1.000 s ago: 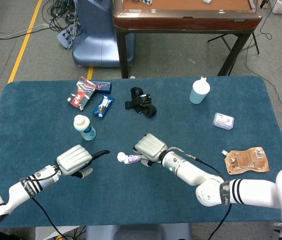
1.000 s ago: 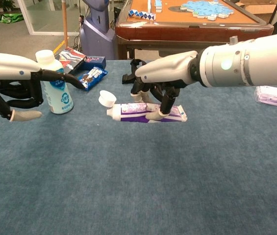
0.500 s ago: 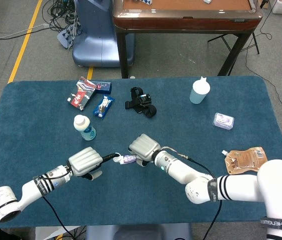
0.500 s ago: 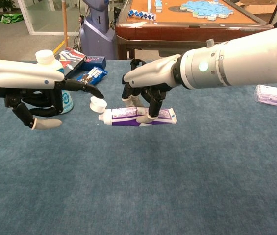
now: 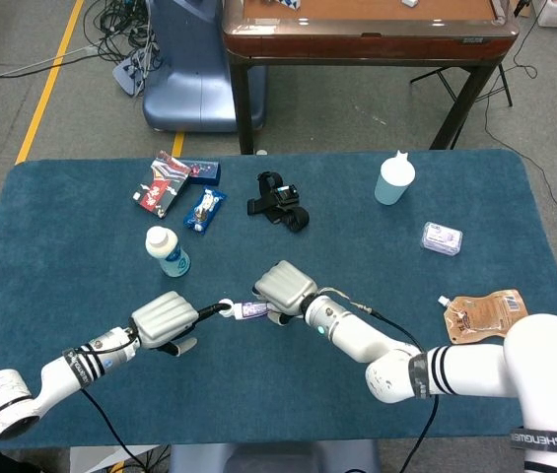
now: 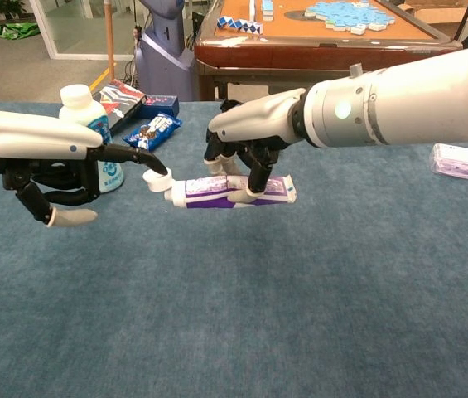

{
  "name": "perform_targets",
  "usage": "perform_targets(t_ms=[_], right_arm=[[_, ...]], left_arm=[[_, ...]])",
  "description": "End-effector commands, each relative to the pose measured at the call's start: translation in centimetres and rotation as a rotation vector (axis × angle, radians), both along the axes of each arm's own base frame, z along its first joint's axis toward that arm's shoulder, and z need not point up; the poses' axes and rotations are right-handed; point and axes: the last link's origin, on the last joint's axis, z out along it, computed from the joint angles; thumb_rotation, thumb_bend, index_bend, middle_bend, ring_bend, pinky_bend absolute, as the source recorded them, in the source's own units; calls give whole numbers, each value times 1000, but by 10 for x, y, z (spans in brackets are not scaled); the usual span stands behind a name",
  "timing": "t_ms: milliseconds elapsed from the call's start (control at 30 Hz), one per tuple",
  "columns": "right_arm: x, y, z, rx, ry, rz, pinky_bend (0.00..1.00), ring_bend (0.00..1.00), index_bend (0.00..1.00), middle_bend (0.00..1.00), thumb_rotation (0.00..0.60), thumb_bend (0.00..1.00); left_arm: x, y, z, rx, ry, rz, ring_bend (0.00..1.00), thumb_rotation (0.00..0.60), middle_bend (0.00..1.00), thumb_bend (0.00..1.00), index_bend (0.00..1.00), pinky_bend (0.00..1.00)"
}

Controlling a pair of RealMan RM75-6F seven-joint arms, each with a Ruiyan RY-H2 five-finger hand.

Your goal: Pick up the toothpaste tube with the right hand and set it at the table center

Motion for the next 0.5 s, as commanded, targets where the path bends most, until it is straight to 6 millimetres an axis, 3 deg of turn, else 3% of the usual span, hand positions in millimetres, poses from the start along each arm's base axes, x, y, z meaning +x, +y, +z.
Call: perform_targets(t_ms=[33,500], right_arm=[[-2,-1,2,-5,-12,-4,370,634,853,779,600,835],[-2,1,5,-3,-70,-7,370,644,866,783,600,837]], left_arm=[[-2,0,1,2,4,6,890,600,859,424,65,940],[-2,-3,0,6,-8,18,878,600,856,424,65,935]])
